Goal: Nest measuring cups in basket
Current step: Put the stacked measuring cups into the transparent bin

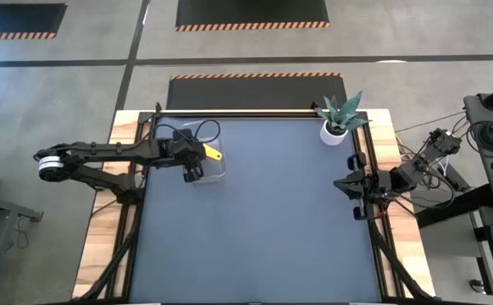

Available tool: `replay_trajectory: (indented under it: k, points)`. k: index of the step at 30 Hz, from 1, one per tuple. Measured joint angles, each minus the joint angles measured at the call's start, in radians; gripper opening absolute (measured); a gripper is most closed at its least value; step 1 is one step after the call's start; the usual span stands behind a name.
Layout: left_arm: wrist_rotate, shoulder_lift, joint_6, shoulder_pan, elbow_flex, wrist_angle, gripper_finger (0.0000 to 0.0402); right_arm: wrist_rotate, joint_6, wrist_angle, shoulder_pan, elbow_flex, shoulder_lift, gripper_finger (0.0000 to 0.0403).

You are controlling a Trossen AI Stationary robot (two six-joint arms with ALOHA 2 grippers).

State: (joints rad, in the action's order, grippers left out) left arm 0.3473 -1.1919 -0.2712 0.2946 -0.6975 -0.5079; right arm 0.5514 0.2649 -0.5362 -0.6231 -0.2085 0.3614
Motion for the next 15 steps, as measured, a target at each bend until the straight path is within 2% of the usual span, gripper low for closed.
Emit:
replay_trajectory:
  k: [15]
  points:
    - [0.0,0.0,0.222,0.0,-0.006,0.002,0.0084,0.0,0.0,0.0,0.0,0.0,0.0,0.0009]
